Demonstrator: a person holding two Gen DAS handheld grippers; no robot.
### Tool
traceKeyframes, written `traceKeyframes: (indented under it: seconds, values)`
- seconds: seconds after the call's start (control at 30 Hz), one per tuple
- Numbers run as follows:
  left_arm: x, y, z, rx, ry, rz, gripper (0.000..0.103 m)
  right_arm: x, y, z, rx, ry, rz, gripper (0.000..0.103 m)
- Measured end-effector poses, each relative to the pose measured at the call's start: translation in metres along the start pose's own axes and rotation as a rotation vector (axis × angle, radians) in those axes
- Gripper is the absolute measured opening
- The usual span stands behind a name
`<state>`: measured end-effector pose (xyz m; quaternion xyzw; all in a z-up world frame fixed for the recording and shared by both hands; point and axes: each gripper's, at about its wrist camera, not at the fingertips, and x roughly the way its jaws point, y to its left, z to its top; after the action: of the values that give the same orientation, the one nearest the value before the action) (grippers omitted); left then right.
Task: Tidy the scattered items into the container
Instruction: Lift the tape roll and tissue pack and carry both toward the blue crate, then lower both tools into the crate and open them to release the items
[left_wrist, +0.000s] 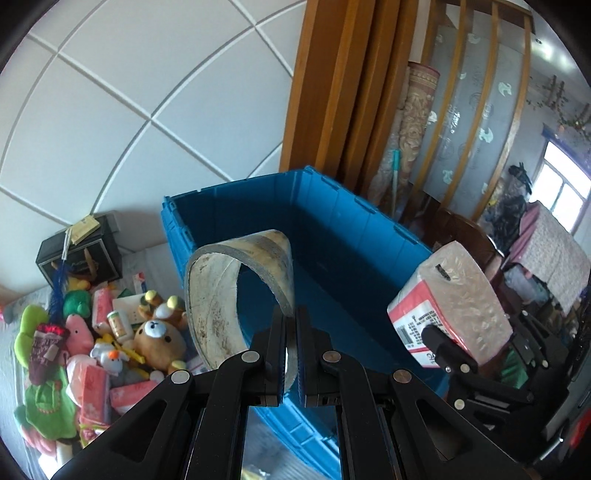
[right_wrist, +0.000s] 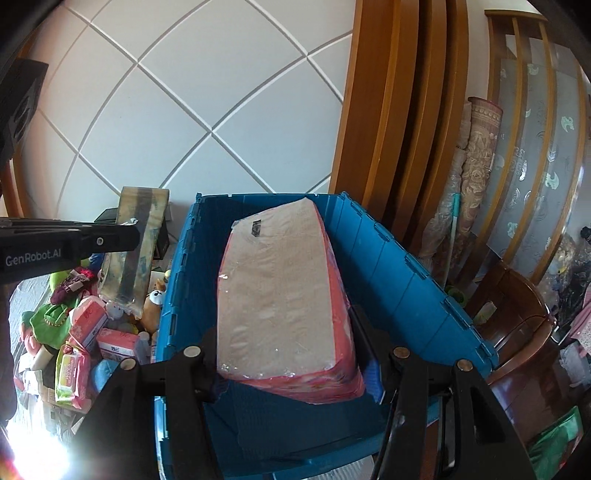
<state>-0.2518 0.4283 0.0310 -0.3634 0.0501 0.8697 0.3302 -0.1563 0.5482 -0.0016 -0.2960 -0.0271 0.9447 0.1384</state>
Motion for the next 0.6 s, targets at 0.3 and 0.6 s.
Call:
traceKeyframes:
  seconds: [0.3,0.6]
  values:
    - [0.038,-0.04,0.02,0.037,0.027,-0.027,0.005,0.02,-0.05,-0.003,0.044,0.037,-0.035,0.055]
    - [0.077,-0.055,0.029,0.051,0.087,-0.032,0.005,0.042,-0.07,0.002,0.051,0.056,-0.063,0.056]
